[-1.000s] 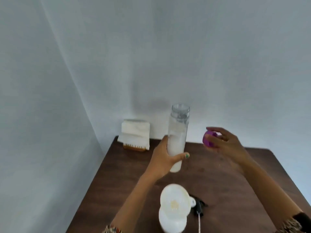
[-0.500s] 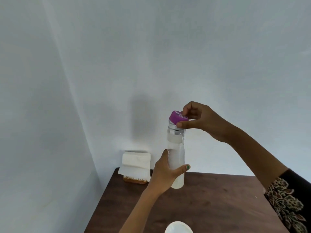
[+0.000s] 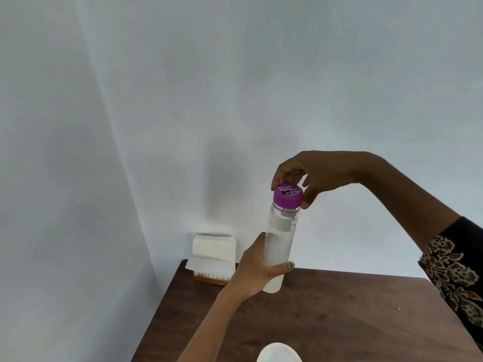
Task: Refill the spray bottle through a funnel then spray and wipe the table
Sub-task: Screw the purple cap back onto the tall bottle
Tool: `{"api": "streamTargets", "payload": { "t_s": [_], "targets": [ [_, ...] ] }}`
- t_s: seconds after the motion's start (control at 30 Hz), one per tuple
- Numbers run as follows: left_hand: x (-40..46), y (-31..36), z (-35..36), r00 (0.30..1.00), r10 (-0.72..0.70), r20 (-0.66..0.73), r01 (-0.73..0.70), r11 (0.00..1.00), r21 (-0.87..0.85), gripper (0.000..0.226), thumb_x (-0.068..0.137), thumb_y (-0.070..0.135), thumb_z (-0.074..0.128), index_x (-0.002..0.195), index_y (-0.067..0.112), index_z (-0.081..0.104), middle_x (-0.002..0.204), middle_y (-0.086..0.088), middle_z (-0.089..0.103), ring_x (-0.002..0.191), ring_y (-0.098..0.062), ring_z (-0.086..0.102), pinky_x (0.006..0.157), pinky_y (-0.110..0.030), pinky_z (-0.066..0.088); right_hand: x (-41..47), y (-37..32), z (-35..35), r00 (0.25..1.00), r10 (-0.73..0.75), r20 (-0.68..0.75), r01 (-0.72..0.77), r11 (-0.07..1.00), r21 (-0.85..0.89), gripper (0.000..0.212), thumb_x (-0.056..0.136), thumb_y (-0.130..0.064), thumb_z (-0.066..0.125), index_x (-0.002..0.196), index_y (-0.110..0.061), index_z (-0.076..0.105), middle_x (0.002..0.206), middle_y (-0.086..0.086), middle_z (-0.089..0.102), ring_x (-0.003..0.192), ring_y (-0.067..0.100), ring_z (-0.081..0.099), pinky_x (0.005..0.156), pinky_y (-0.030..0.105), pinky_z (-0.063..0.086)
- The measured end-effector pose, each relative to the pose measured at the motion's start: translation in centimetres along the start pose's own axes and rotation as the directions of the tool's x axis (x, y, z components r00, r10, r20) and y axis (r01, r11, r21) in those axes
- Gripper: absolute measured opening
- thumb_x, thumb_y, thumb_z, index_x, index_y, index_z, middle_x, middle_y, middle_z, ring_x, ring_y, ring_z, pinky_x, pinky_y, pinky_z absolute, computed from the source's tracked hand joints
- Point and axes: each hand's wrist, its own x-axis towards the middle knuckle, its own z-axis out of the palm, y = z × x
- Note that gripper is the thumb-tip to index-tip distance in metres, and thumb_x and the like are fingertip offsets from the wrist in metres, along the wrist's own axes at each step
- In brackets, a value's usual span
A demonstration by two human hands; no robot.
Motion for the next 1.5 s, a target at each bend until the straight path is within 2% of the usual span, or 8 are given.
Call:
{"api": "streamTargets", "payload": {
  "t_s": [0.27, 0.43, 0.57, 0.7, 0.9, 1.1, 1.23, 1.5],
  "targets": [
    [-0.3, 0.0, -0.2, 0.999, -0.001, -0.045, 0.0, 1.0, -0.027, 0.059, 0.08, 0.04, 0.069, 0.12, 0.04, 0.025, 0.121, 0.015, 0.043, 0.107, -0.006, 0.046, 0.098, -0.029, 0.044, 0.2, -1.2, 0.9, 0.966, 0.253, -0.06, -0.26, 0.94, -0.22, 0.061, 0.07, -0.072, 0.056, 0.081, -0.013, 0.063, 0.075, 0.004, 0.07, 0.065, 0.013, 0.061, 0.066, 0.025, 0.045],
    [-0.5, -0.2, -0.1, 0.999, -0.011, -0.032, 0.011, 1.0, 0.005, 0.062, 0.079, 0.039, 0.07, 0.126, 0.035, 0.029, 0.123, 0.014, 0.044, 0.107, -0.006, 0.046, 0.1, -0.03, 0.044, -0.4, -1.9, 0.5, 0.999, 0.02, 0.036, -0.017, 0.995, -0.102, 0.053, 0.075, -0.036, 0.076, 0.122, -0.042, 0.053, 0.119, -0.014, 0.055, 0.092, 0.008, 0.061, 0.077, 0.02, 0.05],
    [-0.5, -0.5, 0.4, 1.0, 0.001, -0.018, 0.0, 1.0, 0.02, 0.058, 0.079, 0.036, 0.072, 0.117, 0.038, 0.029, 0.116, 0.016, 0.044, 0.104, -0.005, 0.048, 0.094, -0.023, 0.044, 0.0, -2.4, 1.2, 0.993, 0.114, 0.004, -0.112, 0.979, -0.171, 0.032, 0.077, -0.044, 0.072, 0.1, -0.024, 0.065, 0.093, 0.0, 0.066, 0.064, 0.016, 0.066, 0.061, 0.024, 0.051],
    [-0.4, -0.8, 0.8, 1.0, 0.007, -0.003, -0.007, 0.999, 0.031, 0.057, 0.079, 0.037, 0.071, 0.115, 0.039, 0.028, 0.113, 0.018, 0.043, 0.1, -0.004, 0.049, 0.085, -0.012, 0.042, 0.9, -2.5, 3.1, 0.948, 0.269, -0.171, -0.318, 0.842, -0.437, 0.065, 0.086, -0.069, 0.036, 0.066, -0.009, 0.052, 0.057, 0.005, 0.062, 0.049, 0.016, 0.055, 0.057, 0.025, 0.043],
    [-0.4, -1.2, 0.6, 1.0, 0.001, -0.01, -0.001, 1.0, -0.011, 0.056, 0.079, 0.035, 0.072, 0.116, 0.039, 0.029, 0.114, 0.017, 0.045, 0.1, -0.004, 0.05, 0.08, -0.009, 0.04, -0.5, -1.9, 1.5, 0.992, 0.06, 0.114, -0.051, 0.996, -0.079, 0.04, 0.082, -0.045, 0.065, 0.12, -0.034, 0.058, 0.116, -0.01, 0.059, 0.096, 0.015, 0.062, 0.085, 0.03, 0.054],
    [-0.6, -1.2, 1.2, 0.999, -0.019, 0.028, 0.018, 0.997, 0.069, 0.058, 0.078, 0.041, 0.071, 0.115, 0.041, 0.026, 0.116, 0.018, 0.043, 0.102, -0.004, 0.047, 0.088, -0.017, 0.041, 0.3, -1.7, 3.2, 0.972, 0.236, -0.012, -0.23, 0.931, -0.284, 0.045, 0.077, -0.057, 0.065, 0.083, -0.013, 0.059, 0.079, 0.007, 0.066, 0.052, 0.02, 0.061, 0.056, 0.025, 0.045],
    [-0.8, -1.3, 1.9, 0.997, -0.025, 0.073, 0.02, 0.998, 0.065, 0.058, 0.079, 0.042, 0.07, 0.116, 0.043, 0.026, 0.117, 0.019, 0.043, 0.101, -0.003, 0.048, 0.088, -0.018, 0.04, 0.7, -1.6, 3.8, 0.951, 0.308, -0.011, -0.294, 0.895, -0.336, 0.053, 0.074, -0.06, 0.065, 0.083, -0.009, 0.056, 0.075, 0.005, 0.061, 0.056, 0.026, 0.065, 0.052, 0.024, 0.044],
    [-0.6, -1.3, 1.4, 0.995, -0.039, 0.086, 0.042, 0.999, -0.028, 0.057, 0.08, 0.037, 0.07, 0.119, 0.039, 0.028, 0.118, 0.015, 0.045, 0.105, -0.007, 0.05, 0.097, -0.027, 0.045, -0.2, -1.2, 2.8, 0.997, -0.062, 0.039, 0.067, 0.991, -0.116, 0.031, 0.07, -0.015, 0.081, 0.093, -0.026, 0.064, 0.096, -0.018, 0.055, 0.09, 0.006, 0.056, 0.075, 0.024, 0.051]
  ]
}}
